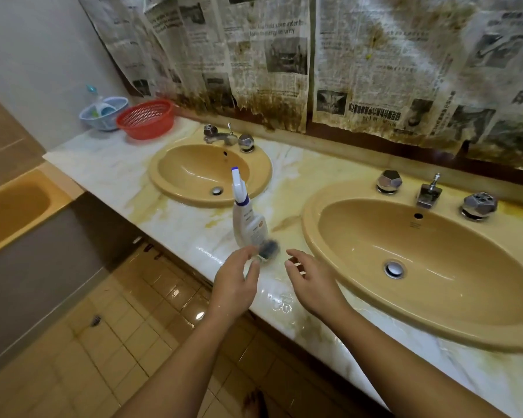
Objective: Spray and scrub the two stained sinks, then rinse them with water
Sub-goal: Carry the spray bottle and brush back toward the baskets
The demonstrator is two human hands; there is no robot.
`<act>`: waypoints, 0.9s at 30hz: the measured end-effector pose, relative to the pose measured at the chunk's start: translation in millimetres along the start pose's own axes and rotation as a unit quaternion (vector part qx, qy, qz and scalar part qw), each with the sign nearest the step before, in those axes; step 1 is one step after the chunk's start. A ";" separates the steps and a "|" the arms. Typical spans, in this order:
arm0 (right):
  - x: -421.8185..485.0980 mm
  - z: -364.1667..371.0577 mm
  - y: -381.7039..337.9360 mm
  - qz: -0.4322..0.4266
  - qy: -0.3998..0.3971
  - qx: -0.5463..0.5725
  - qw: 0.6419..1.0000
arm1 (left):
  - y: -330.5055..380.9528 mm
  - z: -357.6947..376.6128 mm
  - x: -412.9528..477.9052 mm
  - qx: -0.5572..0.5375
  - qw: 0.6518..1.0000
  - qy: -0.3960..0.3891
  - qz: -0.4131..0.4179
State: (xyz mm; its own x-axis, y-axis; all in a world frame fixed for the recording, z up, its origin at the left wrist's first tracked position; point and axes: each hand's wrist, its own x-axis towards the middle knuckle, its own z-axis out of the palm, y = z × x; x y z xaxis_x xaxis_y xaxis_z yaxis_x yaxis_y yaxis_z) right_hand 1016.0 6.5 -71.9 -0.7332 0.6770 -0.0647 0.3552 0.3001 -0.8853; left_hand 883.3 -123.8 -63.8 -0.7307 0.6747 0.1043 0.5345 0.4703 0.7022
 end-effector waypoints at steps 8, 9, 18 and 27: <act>10.2 25.8 -7.8 0.069 0.020 0.013 0.997 | -37.2 -19.2 28.6 -0.031 0.999 0.014 -0.018; 13.2 30.8 -9.0 0.081 0.026 0.014 0.996 | -42.6 -20.9 34.5 -0.039 0.999 0.011 -0.018; 37.6 78.6 -21.3 0.203 0.092 0.045 0.974 | -76.2 -29.2 91.1 -0.093 0.988 -0.122 0.017; 56.0 108.6 -36.6 0.252 0.162 0.088 0.950 | -76.4 -27.8 125.4 -0.102 0.969 -0.198 0.104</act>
State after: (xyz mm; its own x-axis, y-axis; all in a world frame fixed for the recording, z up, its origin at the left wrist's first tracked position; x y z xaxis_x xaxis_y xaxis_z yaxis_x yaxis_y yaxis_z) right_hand 898.9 -39.6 -93.1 -0.2692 0.8845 -0.3811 0.4913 -0.2143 -0.8442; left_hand 739.0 -91.0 -84.7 -0.3740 0.9274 0.0092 0.5284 0.2049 0.8239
